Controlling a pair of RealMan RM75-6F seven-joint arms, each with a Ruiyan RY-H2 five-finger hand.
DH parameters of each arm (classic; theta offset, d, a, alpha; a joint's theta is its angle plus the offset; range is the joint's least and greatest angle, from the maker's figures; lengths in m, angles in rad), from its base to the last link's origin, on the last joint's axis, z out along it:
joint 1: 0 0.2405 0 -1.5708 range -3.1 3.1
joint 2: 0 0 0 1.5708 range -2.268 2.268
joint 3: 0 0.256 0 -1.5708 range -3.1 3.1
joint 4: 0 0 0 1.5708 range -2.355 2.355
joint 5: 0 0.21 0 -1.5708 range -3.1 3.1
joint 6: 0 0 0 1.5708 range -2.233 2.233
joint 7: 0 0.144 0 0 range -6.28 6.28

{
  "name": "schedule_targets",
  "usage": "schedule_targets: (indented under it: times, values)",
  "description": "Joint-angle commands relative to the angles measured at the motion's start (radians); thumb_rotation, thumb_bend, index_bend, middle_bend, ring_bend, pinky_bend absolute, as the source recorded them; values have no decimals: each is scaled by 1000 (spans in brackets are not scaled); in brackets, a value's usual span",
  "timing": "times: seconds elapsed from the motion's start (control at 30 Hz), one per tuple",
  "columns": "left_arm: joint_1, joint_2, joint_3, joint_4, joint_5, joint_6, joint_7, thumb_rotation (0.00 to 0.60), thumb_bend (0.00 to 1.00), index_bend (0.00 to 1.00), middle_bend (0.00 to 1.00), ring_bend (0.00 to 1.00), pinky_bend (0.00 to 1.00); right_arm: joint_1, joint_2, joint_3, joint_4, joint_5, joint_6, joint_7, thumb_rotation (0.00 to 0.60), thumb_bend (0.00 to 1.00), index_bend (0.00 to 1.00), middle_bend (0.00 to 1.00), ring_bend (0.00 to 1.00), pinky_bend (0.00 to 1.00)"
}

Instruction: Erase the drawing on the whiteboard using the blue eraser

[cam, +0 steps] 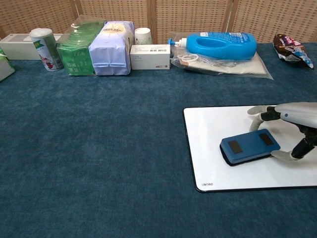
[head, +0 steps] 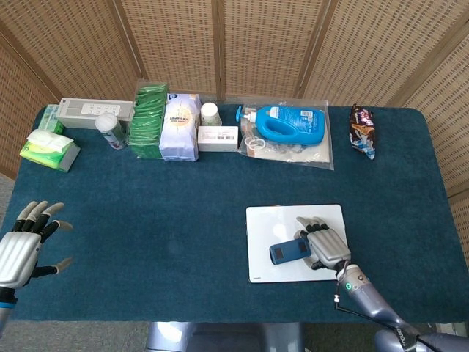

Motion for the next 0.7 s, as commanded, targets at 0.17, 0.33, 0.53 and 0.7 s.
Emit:
schedule_targets:
  times: [0.17, 0.33, 0.53, 0.7]
  values:
    - [-4, -2, -1, -6, 2, -4, 8, 600, 173, 370, 153, 84, 0, -22, 12, -9, 21, -5, 28, 8, 600, 379, 616, 36, 0, 0]
    - [-9, -5, -3, -12, 6, -8, 17, 600, 173, 371, 153, 85, 0, -39, 24, -13, 34, -11, 42, 27, 600, 378, 616, 36, 0, 0]
    - [-9, -5, -4, -12, 2, -8, 18, 600, 173, 371, 153, 85, 0, -51, 43, -10, 49, -7, 54, 34, 600, 379, 616, 36, 0, 0]
    - [-9, -8, -4, -5, -2, -10, 12, 600, 173, 371, 153, 84, 0, -40, 74, 23, 26, 7, 59, 37, 600, 378, 615, 36, 0, 0]
